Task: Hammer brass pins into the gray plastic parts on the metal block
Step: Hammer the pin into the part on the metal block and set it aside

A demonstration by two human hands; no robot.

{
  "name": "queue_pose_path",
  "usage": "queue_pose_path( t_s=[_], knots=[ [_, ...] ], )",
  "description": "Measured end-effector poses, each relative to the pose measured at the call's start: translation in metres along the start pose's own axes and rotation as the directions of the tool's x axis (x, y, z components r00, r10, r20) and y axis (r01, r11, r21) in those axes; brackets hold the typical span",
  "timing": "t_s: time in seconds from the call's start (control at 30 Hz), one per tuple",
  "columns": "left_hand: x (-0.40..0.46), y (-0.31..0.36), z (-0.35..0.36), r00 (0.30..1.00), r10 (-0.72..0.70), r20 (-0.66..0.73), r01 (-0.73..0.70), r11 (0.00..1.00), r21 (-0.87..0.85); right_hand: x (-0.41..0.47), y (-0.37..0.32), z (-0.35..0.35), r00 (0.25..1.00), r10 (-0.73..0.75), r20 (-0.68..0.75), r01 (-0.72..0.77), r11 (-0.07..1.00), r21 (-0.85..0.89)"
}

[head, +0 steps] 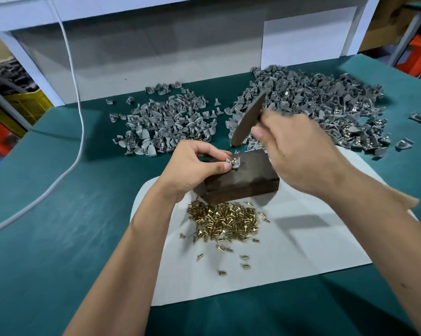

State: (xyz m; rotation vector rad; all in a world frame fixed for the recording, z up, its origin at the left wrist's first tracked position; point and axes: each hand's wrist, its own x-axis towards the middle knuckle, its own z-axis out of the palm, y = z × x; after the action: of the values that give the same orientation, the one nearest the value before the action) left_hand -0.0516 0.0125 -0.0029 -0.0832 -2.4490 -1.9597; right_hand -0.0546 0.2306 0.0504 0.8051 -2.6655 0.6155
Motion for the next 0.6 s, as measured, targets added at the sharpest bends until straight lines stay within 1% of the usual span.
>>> queue_pose_path(
  t_s=[0.07, 0.1, 0.13, 0.17, 0.2, 0.23, 0.27, 0.3, 0.37, 0.4, 0.43, 0.47, 0.5, 0.53, 0.57, 0.6],
  knots=[
    [-0.001, 0.002, 0.001, 1.0, 0.0, -0.003, 0.0, 1.0, -0.012, -0.001, -0.004, 0.004, 0.986, 0.042, 0.161, -0.021, 0.991, -0.129],
    [-0.001, 0.002, 0.001, 1.0, 0.002, 0.0, -0.002, 1.0, -0.013, 0.0, -0.003, 0.001, 0.981, 0.045, 0.188, -0.01, 0.983, -0.182],
    [-0.002, 0.002, 0.002, 1.0, 0.002, 0.0, -0.002, 1.0, -0.014, 0.002, -0.002, -0.003, 0.984, 0.034, 0.177, 0.004, 0.977, -0.214],
    [-0.002, 0.002, 0.002, 1.0, -0.001, 0.0, 0.001, 1.0, -0.015, 0.004, -0.001, -0.008, 0.991, 0.011, 0.13, 0.02, 0.973, -0.229],
    [-0.002, 0.002, 0.002, 1.0, -0.007, -0.001, 0.007, 1.0, -0.014, 0.004, 0.0, -0.011, 0.999, -0.023, 0.04, 0.031, 0.978, -0.206],
    [-0.001, 0.002, 0.002, 1.0, -0.012, 0.0, 0.012, 1.0, -0.01, 0.003, -0.001, -0.011, 0.998, -0.03, -0.046, 0.023, 0.989, -0.147],
    [-0.001, 0.002, 0.001, 1.0, -0.014, 0.001, 0.014, 1.0, -0.007, 0.002, -0.004, -0.01, 0.997, -0.027, -0.069, 0.019, 0.994, -0.105],
    [-0.001, 0.003, 0.001, 1.0, -0.014, 0.003, 0.014, 1.0, -0.01, 0.001, -0.008, -0.006, 1.0, -0.013, -0.023, 0.01, 0.994, -0.105],
    [-0.003, 0.004, 0.002, 1.0, -0.008, -0.003, 0.007, 1.0, -0.017, 0.0, -0.012, 0.002, 0.984, 0.062, 0.167, -0.029, 0.981, -0.192],
    [-0.003, 0.004, 0.002, 1.0, -0.003, -0.001, 0.003, 1.0, -0.016, 0.002, -0.01, -0.001, 0.977, 0.071, 0.199, -0.023, 0.972, -0.234],
    [-0.003, 0.004, 0.002, 1.0, -0.002, 0.001, 0.002, 1.0, -0.018, 0.005, -0.009, -0.005, 0.98, 0.064, 0.19, -0.013, 0.966, -0.259],
    [-0.003, 0.004, 0.002, 1.0, -0.005, 0.002, 0.006, 1.0, -0.019, 0.008, -0.007, -0.01, 0.988, 0.034, 0.151, 0.011, 0.959, -0.284],
    [-0.003, 0.004, 0.002, 1.0, -0.01, 0.003, 0.01, 1.0, -0.018, 0.008, -0.006, -0.013, 0.998, -0.004, 0.06, 0.021, 0.961, -0.276],
    [-0.003, 0.004, 0.002, 1.0, -0.009, 0.003, 0.009, 1.0, -0.012, 0.007, -0.007, -0.013, 0.999, -0.013, -0.033, 0.006, 0.974, -0.225],
    [-0.002, 0.004, 0.001, 1.0, -0.007, 0.005, 0.007, 1.0, -0.009, 0.005, -0.01, -0.011, 0.998, -0.009, -0.062, -0.002, 0.985, -0.173],
    [-0.002, 0.004, 0.001, 1.0, -0.003, 0.009, 0.003, 1.0, -0.012, 0.003, -0.014, -0.007, 1.0, 0.001, -0.019, -0.004, 0.987, -0.163]
  ],
)
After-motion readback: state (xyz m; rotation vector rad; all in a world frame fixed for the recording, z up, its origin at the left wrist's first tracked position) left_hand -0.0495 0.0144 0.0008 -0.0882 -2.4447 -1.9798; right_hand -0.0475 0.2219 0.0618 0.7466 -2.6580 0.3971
